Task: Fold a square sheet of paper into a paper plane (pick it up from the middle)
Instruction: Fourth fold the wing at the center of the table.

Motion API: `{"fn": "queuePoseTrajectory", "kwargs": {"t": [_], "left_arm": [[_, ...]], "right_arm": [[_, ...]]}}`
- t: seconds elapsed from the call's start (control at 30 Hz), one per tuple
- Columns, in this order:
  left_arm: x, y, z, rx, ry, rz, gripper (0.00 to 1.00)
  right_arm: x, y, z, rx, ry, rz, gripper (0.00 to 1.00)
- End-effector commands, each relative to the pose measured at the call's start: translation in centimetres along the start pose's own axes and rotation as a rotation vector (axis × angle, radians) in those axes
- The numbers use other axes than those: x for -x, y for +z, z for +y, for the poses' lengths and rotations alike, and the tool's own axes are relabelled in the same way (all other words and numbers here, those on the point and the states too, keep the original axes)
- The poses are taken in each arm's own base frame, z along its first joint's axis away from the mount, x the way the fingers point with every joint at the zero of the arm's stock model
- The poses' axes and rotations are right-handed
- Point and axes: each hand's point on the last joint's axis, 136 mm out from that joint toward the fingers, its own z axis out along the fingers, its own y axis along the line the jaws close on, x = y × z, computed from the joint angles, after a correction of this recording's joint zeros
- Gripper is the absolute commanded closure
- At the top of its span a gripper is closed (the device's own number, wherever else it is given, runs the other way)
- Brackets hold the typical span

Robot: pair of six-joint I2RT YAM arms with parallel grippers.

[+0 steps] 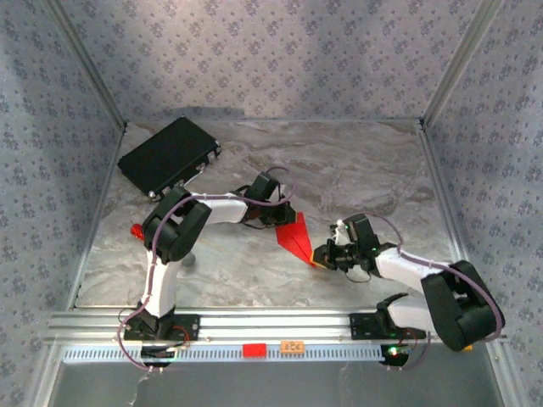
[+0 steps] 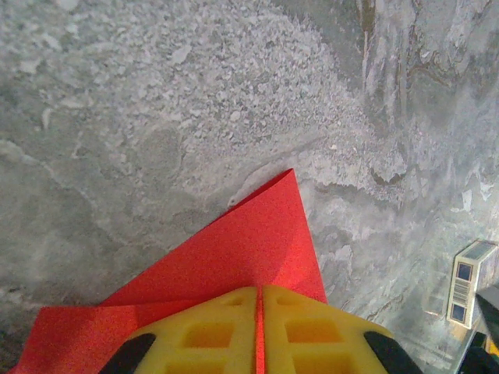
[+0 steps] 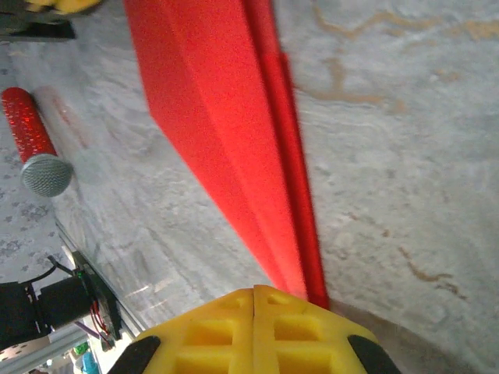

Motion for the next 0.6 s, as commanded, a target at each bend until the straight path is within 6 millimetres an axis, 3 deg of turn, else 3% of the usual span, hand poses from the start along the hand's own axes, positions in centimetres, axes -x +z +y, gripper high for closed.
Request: {"fn": "queuePoseTrajectory", "kwargs": {"t": [0.0, 0.1, 0.23, 0.4, 0.57], "left_arm": [[-3.1, 1.7, 6.0, 0.169, -0.064, 0.077, 0.90], [-3.2, 1.7, 6.1, 0.169, -0.065, 0.078, 0.90], [-3.3, 1.7, 6.1, 0.172, -0.065, 0.080, 0.90], [-3.2, 1.7, 6.1, 0.170, -0.062, 0.080, 0.90], [-3.2, 1.8, 6.1, 0.166, -0.064, 0.084, 0.90]], "right_arm": [[-0.9, -0.2, 0.2, -0.004, 0.018, 0.038, 0.97], [-1.2, 0.4, 0.0, -0.013, 0.019, 0.065, 0.98], [-1.4, 1.1, -1.9, -0.066, 0.052, 0.077, 0.98], [-3.0, 1.0, -4.4, -0.095, 0.134, 0.094, 0.99], [-3.6, 0.4, -3.8, -0.056, 0.147, 0.088, 0.99]]}}
